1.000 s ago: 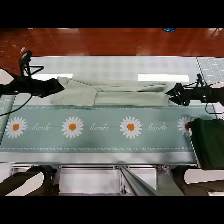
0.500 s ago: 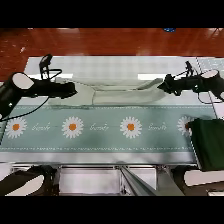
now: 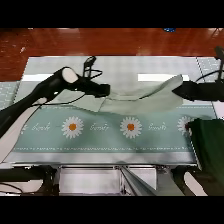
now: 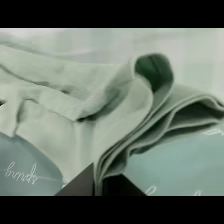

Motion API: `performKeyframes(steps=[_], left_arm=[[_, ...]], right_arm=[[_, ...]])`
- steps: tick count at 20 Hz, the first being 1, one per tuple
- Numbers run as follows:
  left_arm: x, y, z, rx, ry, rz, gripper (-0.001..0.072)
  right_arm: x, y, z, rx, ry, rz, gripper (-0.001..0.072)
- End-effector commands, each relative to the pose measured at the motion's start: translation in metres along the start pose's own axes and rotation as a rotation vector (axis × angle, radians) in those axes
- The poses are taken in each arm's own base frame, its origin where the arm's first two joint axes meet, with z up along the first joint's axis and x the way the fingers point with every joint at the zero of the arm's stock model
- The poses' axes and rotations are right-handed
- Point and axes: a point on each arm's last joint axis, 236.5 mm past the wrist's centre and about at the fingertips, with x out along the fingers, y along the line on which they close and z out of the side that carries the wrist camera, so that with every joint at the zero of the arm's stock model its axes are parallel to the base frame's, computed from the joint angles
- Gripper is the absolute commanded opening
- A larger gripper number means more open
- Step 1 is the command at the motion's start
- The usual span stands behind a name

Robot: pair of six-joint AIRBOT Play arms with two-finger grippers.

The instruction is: Fold the shirts.

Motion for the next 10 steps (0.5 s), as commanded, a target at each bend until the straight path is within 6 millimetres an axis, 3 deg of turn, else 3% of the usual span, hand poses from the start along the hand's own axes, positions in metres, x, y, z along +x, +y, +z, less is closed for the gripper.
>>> performKeyframes(steps=[1, 6, 8, 10], left_arm=[[0.055, -0.071, -0.022, 0.051, 0.139, -0.102, 0.0014], [0.108, -0.155, -0.113, 0.159, 0.341, -0.197, 0.0014], [0.119, -0.167, -0.143, 0.193, 0.390, -0.200, 0.0014], [0.119, -0.166, -0.141, 0.190, 0.388, -0.199, 0.0014]], right_arm=[[-0.047, 0.024, -0.026, -0.025, -0.089, 0.007, 0.0024], [-0.060, 0.036, -0.026, -0.020, -0.132, 0.038, 0.0024], [-0.061, 0.038, -0.022, -0.018, -0.148, 0.043, 0.0024], [-0.061, 0.039, -0.020, -0.016, -0.159, 0.048, 0.0024]])
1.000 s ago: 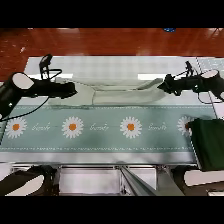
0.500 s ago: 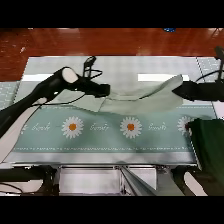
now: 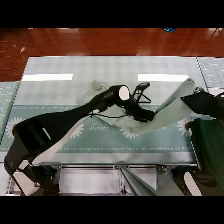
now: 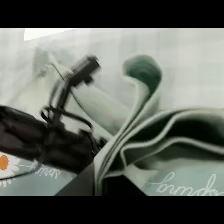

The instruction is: Fold the shirts.

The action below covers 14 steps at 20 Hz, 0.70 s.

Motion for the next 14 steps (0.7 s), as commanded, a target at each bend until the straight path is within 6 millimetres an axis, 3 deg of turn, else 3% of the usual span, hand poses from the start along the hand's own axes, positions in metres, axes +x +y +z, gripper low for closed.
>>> performKeyframes(steps=[1, 2, 4, 6, 8, 11, 12, 14], left_arm=[[0.009, -0.008, -0.005, 0.005, 0.021, -0.012, 0.0014], [-0.008, 0.004, 0.011, -0.018, -0.014, -0.010, 0.0014], [-0.061, 0.039, 0.045, -0.086, -0.096, -0.001, 0.0014], [-0.134, 0.083, 0.069, -0.156, -0.179, 0.024, 0.0014], [-0.216, 0.124, 0.075, -0.204, -0.275, 0.085, 0.0014], [-0.330, 0.170, 0.053, -0.239, -0.467, 0.233, 0.0014], [-0.359, 0.184, 0.034, -0.264, -0.527, 0.278, 0.0014], [-0.390, 0.202, -0.014, -0.312, -0.606, 0.333, 0.0014]], right_arm=[[-0.002, 0.006, 0.003, 0.009, -0.024, 0.021, 0.0024], [-0.001, 0.008, 0.003, 0.016, -0.018, 0.033, 0.0024], [0.005, 0.017, 0.004, 0.035, -0.001, 0.084, 0.0024], [0.021, 0.033, 0.006, 0.041, 0.025, 0.155, 0.0024], [0.051, 0.058, 0.005, 0.026, 0.065, 0.225, 0.0024], [0.112, 0.101, 0.010, -0.010, 0.126, 0.288, 0.0024], [0.135, 0.117, 0.012, -0.025, 0.155, 0.309, 0.0024], [0.181, 0.144, 0.011, -0.030, 0.228, 0.354, 0.0024]])
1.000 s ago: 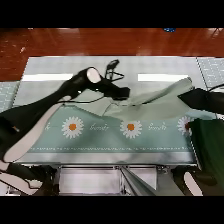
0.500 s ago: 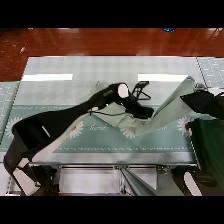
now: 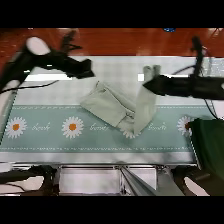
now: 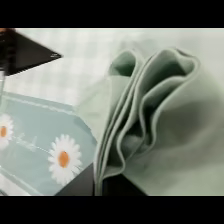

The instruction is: Fold the shirts.

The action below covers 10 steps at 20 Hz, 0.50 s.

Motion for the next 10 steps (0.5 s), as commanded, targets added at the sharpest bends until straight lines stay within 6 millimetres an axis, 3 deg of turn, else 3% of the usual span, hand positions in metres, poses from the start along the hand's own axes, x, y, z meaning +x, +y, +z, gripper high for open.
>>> performKeyframes(steps=[1, 4, 7, 10], left_arm=[[-0.081, 0.070, -0.026, -0.073, -0.172, 0.133, 0.0014], [-0.098, 0.092, -0.072, -0.139, -0.250, 0.178, 0.0014], [-0.089, 0.095, -0.111, -0.167, -0.236, 0.170, 0.0014], [-0.073, 0.101, -0.135, -0.203, -0.187, 0.161, 0.0014]], right_arm=[[0.094, 0.026, 0.009, 0.000, 0.098, 0.083, 0.0024], [0.162, 0.031, -0.004, 0.047, 0.198, 0.123, 0.0024], [0.214, 0.028, -0.021, 0.064, 0.263, 0.130, 0.0024], [0.250, 0.013, -0.037, 0.121, 0.312, 0.114, 0.0044]])
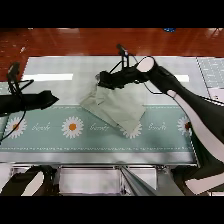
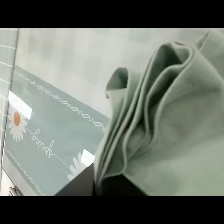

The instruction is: Fold the shirts.

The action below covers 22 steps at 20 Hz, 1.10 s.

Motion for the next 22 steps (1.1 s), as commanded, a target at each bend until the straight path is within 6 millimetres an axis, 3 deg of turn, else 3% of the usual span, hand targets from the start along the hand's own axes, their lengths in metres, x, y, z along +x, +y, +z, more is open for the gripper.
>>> performKeyframes(steps=[1, 2, 4, 6, 8, 11, 13, 14, 16, 18, 20, 22], left_arm=[[0.010, 0.013, -0.031, -0.032, 0.029, 0.007, 0.0015], [0.014, 0.014, -0.034, -0.031, 0.037, 0.008, 0.0014], [0.021, 0.015, -0.034, -0.029, 0.035, 0.012, 0.0015], [0.023, 0.014, -0.028, -0.043, 0.013, 0.006, 0.0015], [0.022, 0.012, -0.030, -0.049, 0.020, -0.003, 0.0015], [0.022, 0.010, -0.039, -0.023, 0.059, -0.010, 0.0014], [0.022, 0.010, -0.041, -0.024, 0.066, -0.012, 0.0015], [0.022, 0.010, -0.041, -0.023, 0.065, -0.012, 0.0014], [0.022, 0.010, -0.041, -0.022, 0.065, -0.012, 0.0014], [0.022, 0.009, -0.041, 0.003, 0.067, -0.014, 0.0014], [0.023, 0.006, -0.043, 0.013, 0.073, -0.019, 0.0014], [0.025, 0.003, -0.045, 0.023, 0.077, -0.024, 0.0014]], right_arm=[[0.050, -0.021, -0.010, 0.074, 0.057, 0.004, 0.0262], [0.054, -0.024, -0.014, 0.085, 0.075, 0.005, 0.0413], [0.043, -0.025, -0.017, 0.094, 0.111, 0.014, 0.0410], [0.008, -0.017, -0.010, 0.072, 0.131, 0.037, 0.0409], [-0.047, -0.015, 0.002, -0.016, 0.118, -0.008, 0.0409], [-0.147, -0.057, 0.015, -0.111, 0.006, -0.382, 0.0409], [-0.205, -0.085, 0.000, -0.097, -0.085, -0.585, 0.0408], [-0.220, -0.094, -0.015, -0.074, -0.122, -0.612, 0.0408], [-0.235, -0.117, -0.052, 0.038, -0.211, -0.609, 0.0409], [-0.234, -0.148, -0.097, 0.196, -0.282, -0.598, 0.0408], [-0.213, -0.175, -0.141, 0.364, -0.298, -0.551, 0.0409], [-0.186, -0.188, -0.166, 0.484, -0.291, -0.473, 0.0409]])
